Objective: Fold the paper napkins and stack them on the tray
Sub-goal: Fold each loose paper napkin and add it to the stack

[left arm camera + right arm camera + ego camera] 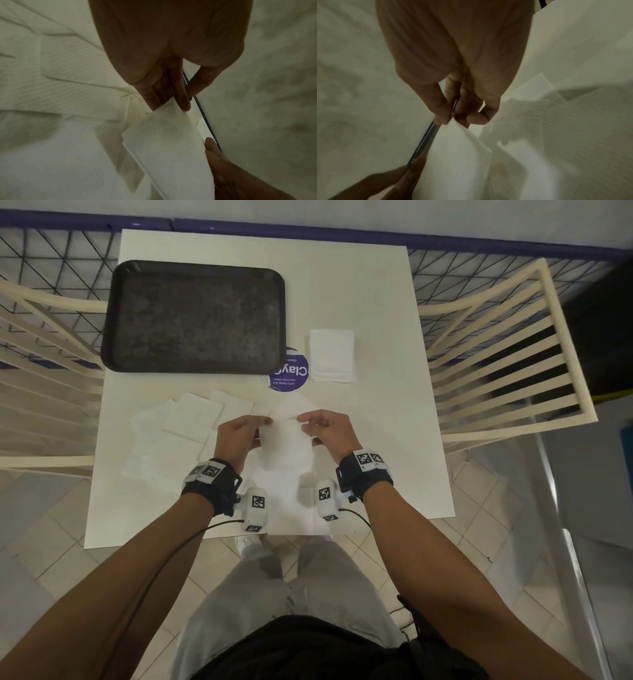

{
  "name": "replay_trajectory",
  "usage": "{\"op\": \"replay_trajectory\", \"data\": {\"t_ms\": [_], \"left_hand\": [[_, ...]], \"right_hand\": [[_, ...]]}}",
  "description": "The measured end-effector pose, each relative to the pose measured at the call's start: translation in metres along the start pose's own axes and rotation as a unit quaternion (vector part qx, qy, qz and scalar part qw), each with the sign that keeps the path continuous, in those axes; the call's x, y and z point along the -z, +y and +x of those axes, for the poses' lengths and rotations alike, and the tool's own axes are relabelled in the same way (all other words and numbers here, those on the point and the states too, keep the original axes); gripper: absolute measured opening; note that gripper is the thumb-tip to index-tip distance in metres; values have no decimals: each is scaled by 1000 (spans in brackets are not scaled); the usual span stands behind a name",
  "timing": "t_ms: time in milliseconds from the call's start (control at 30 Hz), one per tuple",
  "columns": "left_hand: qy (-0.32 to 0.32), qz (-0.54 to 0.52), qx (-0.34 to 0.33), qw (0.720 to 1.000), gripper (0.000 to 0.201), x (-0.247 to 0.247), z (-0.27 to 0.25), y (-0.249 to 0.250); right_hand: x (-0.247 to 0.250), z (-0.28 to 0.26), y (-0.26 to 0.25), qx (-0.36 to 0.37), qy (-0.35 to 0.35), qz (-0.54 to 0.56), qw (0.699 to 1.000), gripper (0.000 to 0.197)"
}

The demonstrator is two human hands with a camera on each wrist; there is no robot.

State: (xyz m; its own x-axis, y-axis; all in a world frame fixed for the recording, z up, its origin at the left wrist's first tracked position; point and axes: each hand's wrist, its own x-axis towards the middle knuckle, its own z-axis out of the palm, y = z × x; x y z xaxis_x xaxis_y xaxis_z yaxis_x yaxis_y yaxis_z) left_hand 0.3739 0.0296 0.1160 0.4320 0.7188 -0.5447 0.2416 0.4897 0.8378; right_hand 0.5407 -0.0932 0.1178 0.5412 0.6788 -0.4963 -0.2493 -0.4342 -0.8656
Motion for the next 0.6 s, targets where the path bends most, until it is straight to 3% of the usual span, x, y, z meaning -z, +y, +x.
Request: {"op": "replay_trajectory", "data": {"t_ms": [200, 367, 600], "left_hand": [[26, 96, -46, 994, 20, 2, 9, -5], [8, 191, -98, 977, 6, 0, 9, -4], [-15, 257, -161, 953, 5, -6, 2, 2]], "right_hand": [[-1, 2, -5, 33, 1, -40, 999, 31], [-10, 7, -8, 78, -1, -188, 979, 18], [-28, 10, -8, 126, 3, -239, 963, 12]]}}
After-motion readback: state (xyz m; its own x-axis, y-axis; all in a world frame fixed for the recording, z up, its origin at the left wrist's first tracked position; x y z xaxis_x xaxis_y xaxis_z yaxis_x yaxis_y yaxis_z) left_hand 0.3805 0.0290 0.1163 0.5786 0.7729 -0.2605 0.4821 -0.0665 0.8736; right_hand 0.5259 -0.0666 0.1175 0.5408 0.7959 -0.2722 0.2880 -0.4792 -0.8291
